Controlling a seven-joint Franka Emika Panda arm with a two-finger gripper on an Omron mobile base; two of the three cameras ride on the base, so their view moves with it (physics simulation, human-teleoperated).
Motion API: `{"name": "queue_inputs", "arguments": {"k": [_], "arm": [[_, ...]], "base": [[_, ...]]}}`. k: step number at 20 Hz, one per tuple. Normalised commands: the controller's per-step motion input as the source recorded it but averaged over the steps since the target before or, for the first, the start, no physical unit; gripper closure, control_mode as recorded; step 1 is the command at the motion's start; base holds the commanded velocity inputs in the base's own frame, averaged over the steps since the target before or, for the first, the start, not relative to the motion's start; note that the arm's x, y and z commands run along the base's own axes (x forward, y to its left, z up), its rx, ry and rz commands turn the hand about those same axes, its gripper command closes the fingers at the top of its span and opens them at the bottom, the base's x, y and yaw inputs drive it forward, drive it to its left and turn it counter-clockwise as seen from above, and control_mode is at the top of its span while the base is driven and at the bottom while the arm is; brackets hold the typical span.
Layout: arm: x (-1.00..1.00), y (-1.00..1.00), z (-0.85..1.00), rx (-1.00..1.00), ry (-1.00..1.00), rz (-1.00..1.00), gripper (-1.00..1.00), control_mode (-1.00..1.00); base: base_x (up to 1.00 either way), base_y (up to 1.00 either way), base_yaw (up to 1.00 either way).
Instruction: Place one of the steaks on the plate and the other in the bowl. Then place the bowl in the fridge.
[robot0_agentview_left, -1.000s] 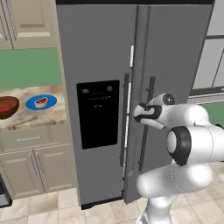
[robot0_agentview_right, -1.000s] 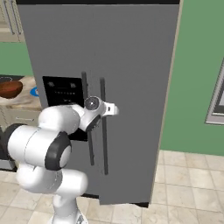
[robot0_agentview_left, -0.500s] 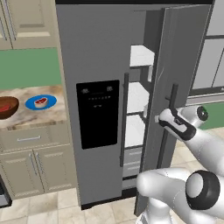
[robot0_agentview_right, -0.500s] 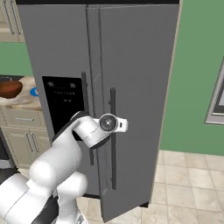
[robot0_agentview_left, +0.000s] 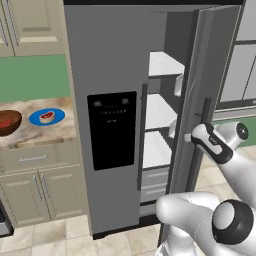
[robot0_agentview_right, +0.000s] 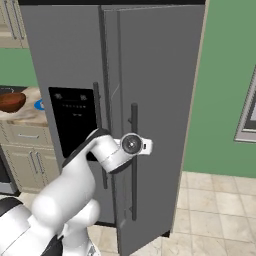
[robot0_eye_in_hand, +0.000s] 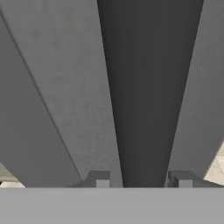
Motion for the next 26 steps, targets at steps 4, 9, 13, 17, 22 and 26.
{"name": "queue_inputs", "arguments": {"k": [4, 9, 13, 17, 22, 26], "arm": [[0.0, 0.0, 0.0, 0.0, 0.02, 0.0, -1.0, -1.0], [-0.03, -0.04, 0.01, 0.0, 0.0, 0.0, -1.0, -1.0], [-0.38, -0.21, 0.35, 0.0, 0.0, 0.0, -1.0, -1.0], [-0.47, -0.04, 0.46, -0.05, 0.01, 0.0, -1.0, -1.0], [-0.74, 0.57, 0.3, -0.24, 0.17, 0.0, -1.0, -1.0], [-0.77, 1.0, 0.32, -0.49, 0.09, 0.0, -1.0, -1.0]], "base": [[0.0, 0.0, 0.0], [0.0, 0.0, 0.0], [0.0, 0.0, 0.0], [0.0, 0.0, 0.0], [0.0, 0.0, 0.0], [0.0, 0.0, 0.0]]}}
